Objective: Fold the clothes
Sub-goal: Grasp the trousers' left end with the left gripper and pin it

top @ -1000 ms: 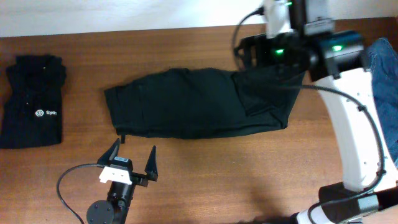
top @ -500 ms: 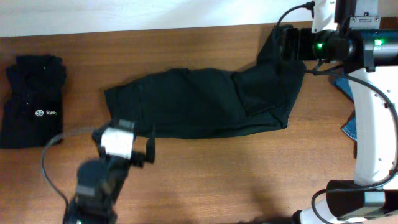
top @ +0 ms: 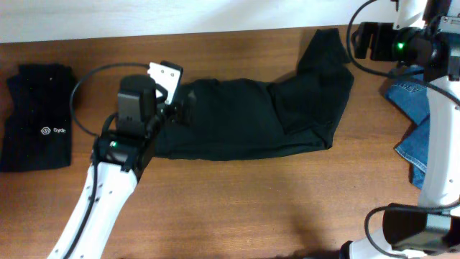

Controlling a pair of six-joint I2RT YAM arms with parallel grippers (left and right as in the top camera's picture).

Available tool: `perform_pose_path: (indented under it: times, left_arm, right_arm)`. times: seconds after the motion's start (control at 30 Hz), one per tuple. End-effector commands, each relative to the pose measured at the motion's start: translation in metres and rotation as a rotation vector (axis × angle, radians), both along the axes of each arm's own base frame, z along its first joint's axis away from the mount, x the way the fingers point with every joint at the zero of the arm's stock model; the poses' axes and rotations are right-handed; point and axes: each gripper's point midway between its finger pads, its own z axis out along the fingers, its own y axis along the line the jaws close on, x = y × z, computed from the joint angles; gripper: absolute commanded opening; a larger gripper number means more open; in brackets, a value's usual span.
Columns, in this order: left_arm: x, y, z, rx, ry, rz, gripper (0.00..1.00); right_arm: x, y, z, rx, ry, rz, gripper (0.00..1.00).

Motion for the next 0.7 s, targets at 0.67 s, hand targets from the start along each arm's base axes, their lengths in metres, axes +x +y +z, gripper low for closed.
perform_pose_path:
  times: [0.67]
  left_arm:
    - [0.030,-0.028,-0.095,-0.240,0.268,-0.157,0.99]
  right_arm:
    - [0.066,-0.011,-0.039,0.007,-0.039,0.017,0.81]
